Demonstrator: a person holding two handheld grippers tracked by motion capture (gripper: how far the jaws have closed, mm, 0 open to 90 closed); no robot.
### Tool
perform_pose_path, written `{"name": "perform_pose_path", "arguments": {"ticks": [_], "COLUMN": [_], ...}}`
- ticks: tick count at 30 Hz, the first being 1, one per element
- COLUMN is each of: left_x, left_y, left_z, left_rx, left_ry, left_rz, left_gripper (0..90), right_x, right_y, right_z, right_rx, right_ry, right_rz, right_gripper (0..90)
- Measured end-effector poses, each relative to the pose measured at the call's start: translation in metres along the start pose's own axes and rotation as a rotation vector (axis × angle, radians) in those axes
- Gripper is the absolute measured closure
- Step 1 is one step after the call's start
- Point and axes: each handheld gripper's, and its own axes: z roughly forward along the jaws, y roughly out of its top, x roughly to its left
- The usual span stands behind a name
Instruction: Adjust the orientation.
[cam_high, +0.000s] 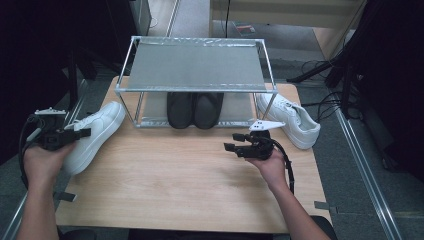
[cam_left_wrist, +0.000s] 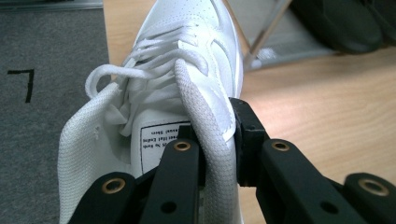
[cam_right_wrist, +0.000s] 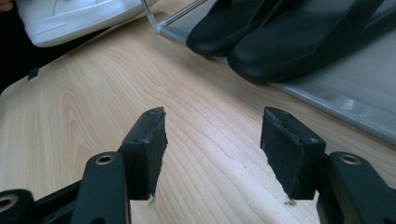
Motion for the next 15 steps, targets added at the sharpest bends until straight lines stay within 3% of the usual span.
{"name": "perform_pose_path", "arguments": {"ticks": [7,15], "left_x": [-0.015,-0.039], "left_y": [-0.018,-0.027], "left_z": [-0.018,-0.034], "left_rx": [-0.007,0.014], "left_ry": [-0.026,-0.055], "left_rz": [0.008,0.088], "left_gripper": [81.9,81.7], "right_x": [0.001,0.003], "right_y": [0.003,0.006], "right_z": [0.003,0.004], "right_rx": [0.004,0.001], "right_ry": [0.009,0.016], "right_rz": [-0.009,-0.021], "right_gripper": [41.4,41.4]}}
